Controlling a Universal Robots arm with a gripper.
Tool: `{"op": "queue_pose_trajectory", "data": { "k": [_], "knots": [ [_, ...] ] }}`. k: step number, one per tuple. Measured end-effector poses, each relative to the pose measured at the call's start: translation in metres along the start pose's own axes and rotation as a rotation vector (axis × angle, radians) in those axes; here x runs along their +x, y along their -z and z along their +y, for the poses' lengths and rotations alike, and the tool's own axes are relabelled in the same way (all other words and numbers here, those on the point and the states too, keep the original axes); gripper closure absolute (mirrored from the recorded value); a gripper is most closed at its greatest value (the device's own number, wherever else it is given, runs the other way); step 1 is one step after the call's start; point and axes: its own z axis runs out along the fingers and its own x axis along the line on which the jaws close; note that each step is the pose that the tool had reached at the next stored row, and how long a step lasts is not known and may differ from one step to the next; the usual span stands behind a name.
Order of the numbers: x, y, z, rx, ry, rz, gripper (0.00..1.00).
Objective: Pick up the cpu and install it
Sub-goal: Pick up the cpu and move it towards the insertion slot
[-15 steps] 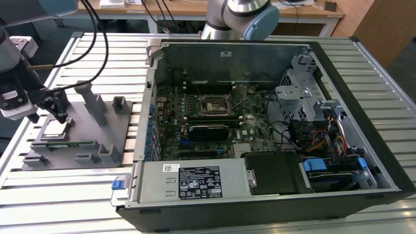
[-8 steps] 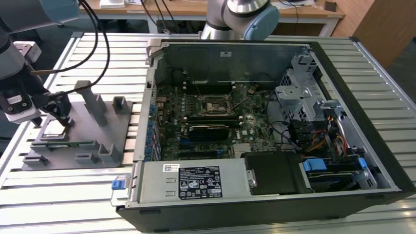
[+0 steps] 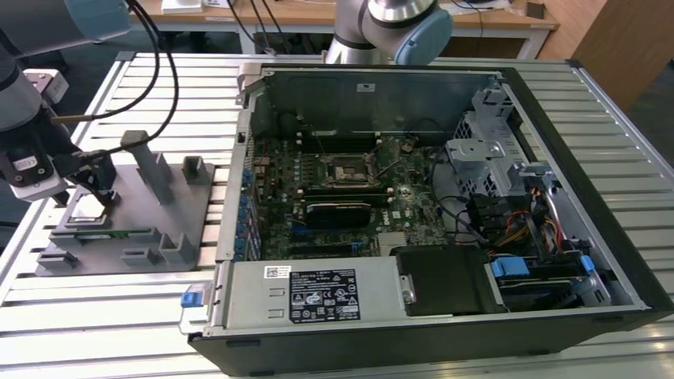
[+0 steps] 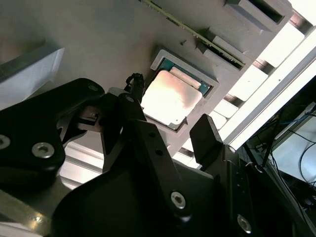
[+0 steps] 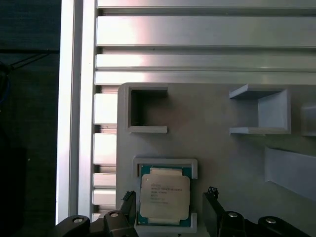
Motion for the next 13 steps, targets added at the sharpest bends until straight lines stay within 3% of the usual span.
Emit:
{"op": "queue_pose_trajectory", "data": {
  "k": [13],
  "knots": [
    [0.0018, -0.0052, -0.0002, 0.0001, 0.000, 0.0002, 0.35]
  ]
}}
